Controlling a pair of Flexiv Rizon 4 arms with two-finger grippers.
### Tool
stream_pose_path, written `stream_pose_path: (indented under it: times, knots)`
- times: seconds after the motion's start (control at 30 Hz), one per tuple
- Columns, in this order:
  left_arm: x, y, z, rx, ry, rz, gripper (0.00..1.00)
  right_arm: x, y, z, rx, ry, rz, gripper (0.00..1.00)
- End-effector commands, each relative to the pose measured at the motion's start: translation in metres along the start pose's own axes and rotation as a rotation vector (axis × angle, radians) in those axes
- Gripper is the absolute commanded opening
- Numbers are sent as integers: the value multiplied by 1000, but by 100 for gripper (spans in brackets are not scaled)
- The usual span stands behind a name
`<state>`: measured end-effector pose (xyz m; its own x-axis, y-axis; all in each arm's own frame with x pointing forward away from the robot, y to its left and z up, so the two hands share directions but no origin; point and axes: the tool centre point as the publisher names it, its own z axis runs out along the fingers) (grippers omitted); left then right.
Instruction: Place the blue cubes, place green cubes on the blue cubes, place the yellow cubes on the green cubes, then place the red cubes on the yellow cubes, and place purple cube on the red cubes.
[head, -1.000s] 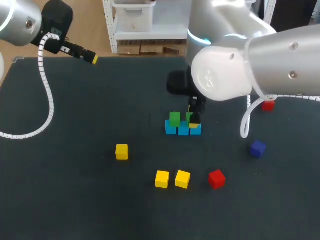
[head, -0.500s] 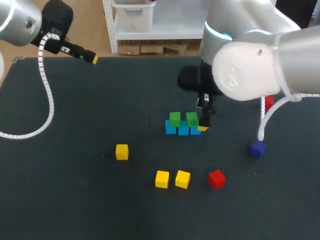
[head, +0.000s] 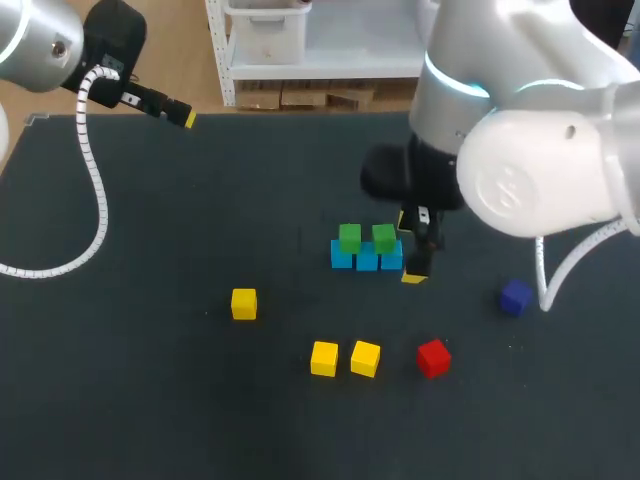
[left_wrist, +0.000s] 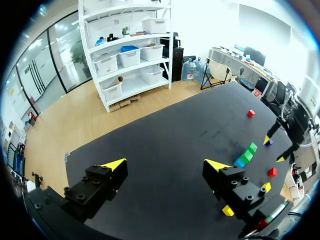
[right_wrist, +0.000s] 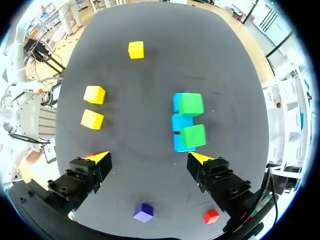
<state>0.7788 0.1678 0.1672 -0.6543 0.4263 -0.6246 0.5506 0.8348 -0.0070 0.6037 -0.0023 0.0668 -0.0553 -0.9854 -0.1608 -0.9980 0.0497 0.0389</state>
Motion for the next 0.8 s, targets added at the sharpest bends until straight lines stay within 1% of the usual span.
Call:
stream_pose_path:
  times: [0.03, 0.27, 0.47, 0.67, 0.8]
  knots:
    - [0, 1, 0, 3, -3, 1, 100, 6, 17, -6, 52, -5, -4, 100]
    - [0, 1, 0, 3, -3, 1, 100, 1, 46, -10, 50, -20, -42, 100]
    - [0, 1, 0, 3, -3, 1, 100, -4, 59, -4, 30, -47, -43, 100]
    - [0, 1, 0, 3, -3, 1, 100, -19, 77, 11, 7, -58, -37, 100]
    - [0, 1, 0, 3, -3, 1, 100, -28, 83, 23, -10, -39, -2, 100]
